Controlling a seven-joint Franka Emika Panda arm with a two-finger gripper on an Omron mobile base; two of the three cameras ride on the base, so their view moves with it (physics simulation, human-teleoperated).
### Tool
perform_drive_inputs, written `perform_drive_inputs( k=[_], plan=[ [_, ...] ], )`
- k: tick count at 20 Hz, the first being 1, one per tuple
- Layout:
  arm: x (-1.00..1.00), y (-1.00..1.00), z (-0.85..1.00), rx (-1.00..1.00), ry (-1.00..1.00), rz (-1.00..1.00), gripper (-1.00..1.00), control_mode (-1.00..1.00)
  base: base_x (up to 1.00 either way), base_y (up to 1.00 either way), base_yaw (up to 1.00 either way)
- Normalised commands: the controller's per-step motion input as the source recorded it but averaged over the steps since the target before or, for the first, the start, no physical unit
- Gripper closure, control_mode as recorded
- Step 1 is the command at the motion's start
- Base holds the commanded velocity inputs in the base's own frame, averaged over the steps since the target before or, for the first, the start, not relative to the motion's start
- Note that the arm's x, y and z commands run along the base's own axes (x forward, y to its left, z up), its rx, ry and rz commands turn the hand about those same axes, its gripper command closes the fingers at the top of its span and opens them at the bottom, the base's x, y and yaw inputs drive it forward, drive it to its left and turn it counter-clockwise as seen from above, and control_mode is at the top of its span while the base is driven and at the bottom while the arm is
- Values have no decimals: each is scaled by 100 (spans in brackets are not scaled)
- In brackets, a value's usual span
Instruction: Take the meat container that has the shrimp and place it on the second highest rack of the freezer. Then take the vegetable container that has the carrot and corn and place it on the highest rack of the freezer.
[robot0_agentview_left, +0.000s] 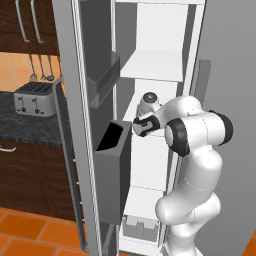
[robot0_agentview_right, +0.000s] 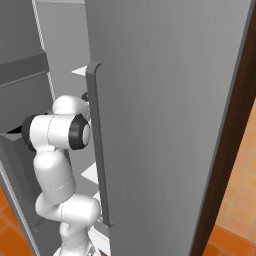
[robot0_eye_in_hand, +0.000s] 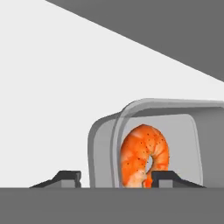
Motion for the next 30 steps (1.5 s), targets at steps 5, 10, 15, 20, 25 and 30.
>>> perform_drive_inputs(
  k=[5, 10, 15, 20, 25, 30],
  plan=[
    [0, 0, 0, 0, 0, 0, -100, -100, 0, 0, 0],
    [-51, 1, 45, 0, -14, 1, -100, -100, 0, 0, 0],
    [-32, 0, 48, 0, 0, 7, -100, -100, 0, 0, 0],
    [-78, 0, 31, 0, -1, 13, -100, -100, 0, 0, 0],
    [-69, 0, 74, 0, 0, 2, -100, -100, 0, 0, 0],
    [-82, 2, 42, -5, -4, 0, -100, -100, 0, 0, 0]
  ],
)
